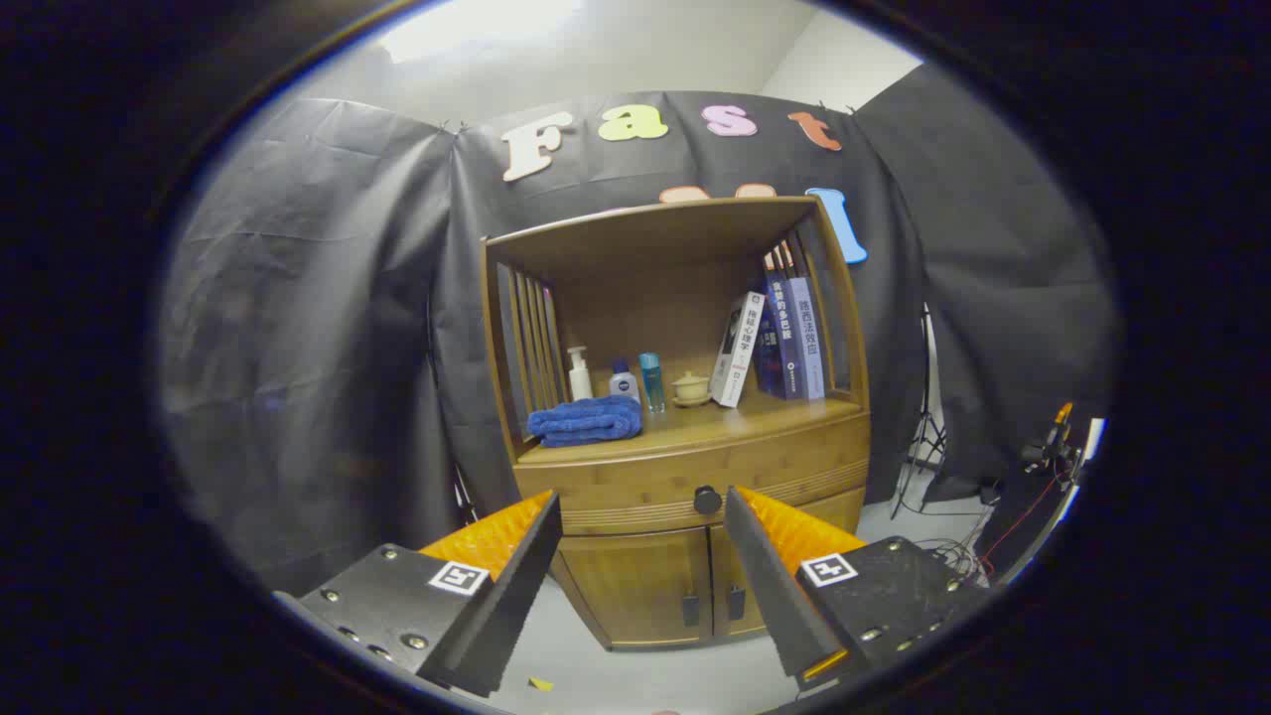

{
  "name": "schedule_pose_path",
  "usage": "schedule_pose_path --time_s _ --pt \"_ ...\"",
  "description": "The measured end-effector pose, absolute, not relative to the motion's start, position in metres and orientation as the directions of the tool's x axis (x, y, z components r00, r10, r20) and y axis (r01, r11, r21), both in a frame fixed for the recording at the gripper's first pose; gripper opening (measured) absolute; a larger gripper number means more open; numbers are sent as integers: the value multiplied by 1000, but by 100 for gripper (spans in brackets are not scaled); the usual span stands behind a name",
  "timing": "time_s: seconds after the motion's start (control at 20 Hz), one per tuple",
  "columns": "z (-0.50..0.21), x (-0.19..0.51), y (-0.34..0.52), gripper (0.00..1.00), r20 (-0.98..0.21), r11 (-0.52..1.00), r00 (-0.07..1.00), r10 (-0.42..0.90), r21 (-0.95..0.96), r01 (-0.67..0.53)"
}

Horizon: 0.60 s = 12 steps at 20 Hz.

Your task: Pull open the drawer, take out the items inside it, and place them on the countertop above the cabinet.

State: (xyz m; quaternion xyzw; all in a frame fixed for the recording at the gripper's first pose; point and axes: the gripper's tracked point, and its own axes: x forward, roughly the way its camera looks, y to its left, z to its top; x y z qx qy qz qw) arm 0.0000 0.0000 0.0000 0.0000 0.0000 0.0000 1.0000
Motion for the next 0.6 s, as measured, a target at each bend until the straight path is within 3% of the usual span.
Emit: schedule_pose_path --time_s 0.6 --pt "-14 1 -6 99 -23 1000 1000 -12 -13 12"
